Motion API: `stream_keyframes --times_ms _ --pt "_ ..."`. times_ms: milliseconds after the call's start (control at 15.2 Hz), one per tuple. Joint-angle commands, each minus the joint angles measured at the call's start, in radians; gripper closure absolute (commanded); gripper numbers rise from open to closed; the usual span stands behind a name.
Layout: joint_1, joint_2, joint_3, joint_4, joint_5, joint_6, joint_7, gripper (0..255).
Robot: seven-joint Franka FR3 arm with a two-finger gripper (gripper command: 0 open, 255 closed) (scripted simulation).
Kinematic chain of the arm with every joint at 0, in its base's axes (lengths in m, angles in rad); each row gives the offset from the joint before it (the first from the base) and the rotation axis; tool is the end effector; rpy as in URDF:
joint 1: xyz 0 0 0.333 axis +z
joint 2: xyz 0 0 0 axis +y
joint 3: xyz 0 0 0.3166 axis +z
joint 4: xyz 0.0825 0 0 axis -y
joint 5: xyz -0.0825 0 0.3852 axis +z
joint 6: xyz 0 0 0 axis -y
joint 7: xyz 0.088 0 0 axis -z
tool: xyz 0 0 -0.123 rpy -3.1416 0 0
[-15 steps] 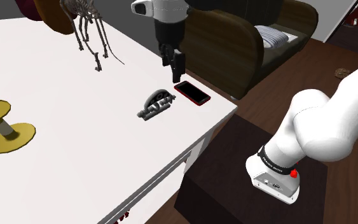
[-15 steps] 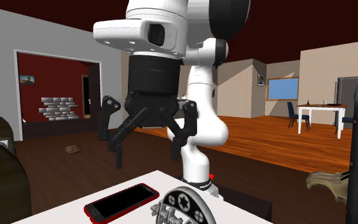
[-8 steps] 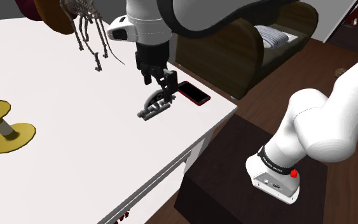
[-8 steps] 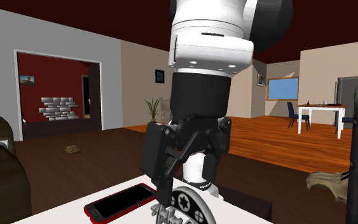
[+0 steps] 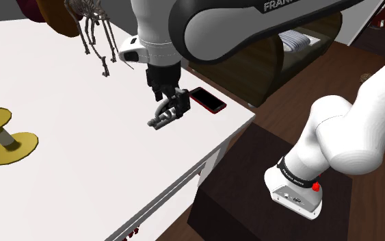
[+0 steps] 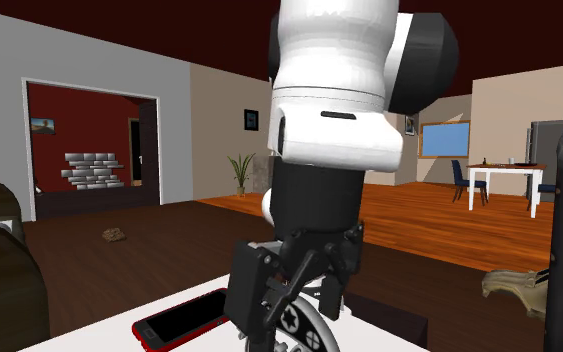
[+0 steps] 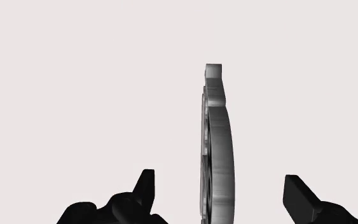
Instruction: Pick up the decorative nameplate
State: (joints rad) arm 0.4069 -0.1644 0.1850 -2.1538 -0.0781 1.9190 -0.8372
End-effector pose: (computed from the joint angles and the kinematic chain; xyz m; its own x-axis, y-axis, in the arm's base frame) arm 0.4129 0.2723 0.4478 0.1155 0.9854 -0.1252 0.9933 -0.1148 0.0122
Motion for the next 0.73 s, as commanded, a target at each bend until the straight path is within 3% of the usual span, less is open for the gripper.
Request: stream_keyframes --times_ms 0,660 --pt "0.000 0.002 0.000 -0.002 -0.001 0.005 0.000 255" --pt "0.000 -0.001 0.000 0.007 0.000 -0.007 -0.001 255"
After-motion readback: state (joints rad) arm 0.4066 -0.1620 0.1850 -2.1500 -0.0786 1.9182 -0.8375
